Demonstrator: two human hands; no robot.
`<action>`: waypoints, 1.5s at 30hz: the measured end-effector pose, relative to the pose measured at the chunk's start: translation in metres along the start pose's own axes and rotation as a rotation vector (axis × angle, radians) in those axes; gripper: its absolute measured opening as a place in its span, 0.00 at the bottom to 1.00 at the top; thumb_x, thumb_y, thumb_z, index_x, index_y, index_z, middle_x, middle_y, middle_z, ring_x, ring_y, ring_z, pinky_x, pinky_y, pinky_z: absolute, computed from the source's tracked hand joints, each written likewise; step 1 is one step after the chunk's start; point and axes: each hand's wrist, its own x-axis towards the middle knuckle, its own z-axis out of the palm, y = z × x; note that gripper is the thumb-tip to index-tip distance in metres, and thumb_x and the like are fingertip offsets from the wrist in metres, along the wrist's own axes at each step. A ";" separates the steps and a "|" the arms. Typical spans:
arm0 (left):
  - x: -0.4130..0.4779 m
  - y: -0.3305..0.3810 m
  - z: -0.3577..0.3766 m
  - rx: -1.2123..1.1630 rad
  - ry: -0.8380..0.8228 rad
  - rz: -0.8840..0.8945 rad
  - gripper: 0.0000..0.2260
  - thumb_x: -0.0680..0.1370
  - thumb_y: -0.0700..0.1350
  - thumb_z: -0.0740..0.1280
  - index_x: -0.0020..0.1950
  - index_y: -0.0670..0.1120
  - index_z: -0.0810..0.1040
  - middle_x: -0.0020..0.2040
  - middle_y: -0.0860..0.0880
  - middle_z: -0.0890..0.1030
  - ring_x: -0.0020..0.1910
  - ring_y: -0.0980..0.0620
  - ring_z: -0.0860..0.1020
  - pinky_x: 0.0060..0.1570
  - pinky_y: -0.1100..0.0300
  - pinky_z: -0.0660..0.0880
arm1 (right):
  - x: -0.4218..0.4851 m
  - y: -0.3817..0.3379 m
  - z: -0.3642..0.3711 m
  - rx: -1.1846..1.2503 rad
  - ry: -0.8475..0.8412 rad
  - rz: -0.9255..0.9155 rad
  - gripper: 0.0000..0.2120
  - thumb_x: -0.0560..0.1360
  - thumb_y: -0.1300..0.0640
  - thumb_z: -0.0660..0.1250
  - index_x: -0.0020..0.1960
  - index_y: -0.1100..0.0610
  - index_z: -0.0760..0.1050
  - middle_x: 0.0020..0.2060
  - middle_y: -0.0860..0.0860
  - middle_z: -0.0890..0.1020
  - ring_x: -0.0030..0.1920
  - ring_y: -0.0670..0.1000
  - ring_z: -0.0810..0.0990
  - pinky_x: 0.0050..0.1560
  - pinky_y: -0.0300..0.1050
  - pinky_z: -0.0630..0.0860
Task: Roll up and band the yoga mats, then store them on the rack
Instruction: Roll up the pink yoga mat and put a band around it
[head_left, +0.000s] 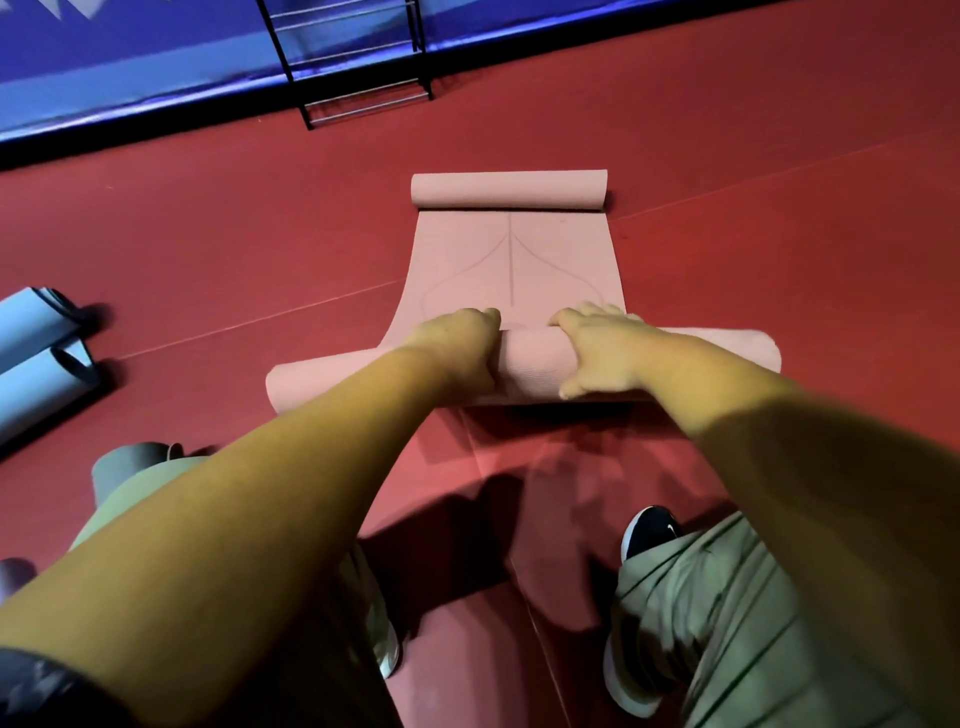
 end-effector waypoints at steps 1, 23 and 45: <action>-0.001 0.000 -0.001 -0.029 -0.012 -0.011 0.24 0.67 0.61 0.78 0.50 0.50 0.70 0.48 0.51 0.79 0.45 0.44 0.81 0.45 0.52 0.80 | -0.001 -0.001 0.001 -0.026 0.017 0.008 0.49 0.65 0.42 0.82 0.79 0.46 0.62 0.69 0.54 0.70 0.71 0.61 0.69 0.67 0.57 0.71; 0.007 0.000 -0.006 0.117 -0.106 0.057 0.27 0.68 0.68 0.75 0.57 0.52 0.76 0.55 0.50 0.80 0.57 0.43 0.80 0.57 0.48 0.78 | -0.002 -0.001 0.003 0.026 -0.014 -0.039 0.40 0.67 0.46 0.81 0.74 0.43 0.67 0.61 0.52 0.74 0.61 0.61 0.79 0.59 0.55 0.79; 0.007 0.003 0.007 0.317 -0.042 0.064 0.40 0.68 0.60 0.82 0.70 0.44 0.67 0.65 0.44 0.73 0.63 0.41 0.78 0.57 0.45 0.76 | 0.003 -0.001 0.002 0.008 -0.021 -0.021 0.34 0.66 0.47 0.80 0.69 0.56 0.74 0.64 0.56 0.78 0.63 0.60 0.78 0.62 0.51 0.78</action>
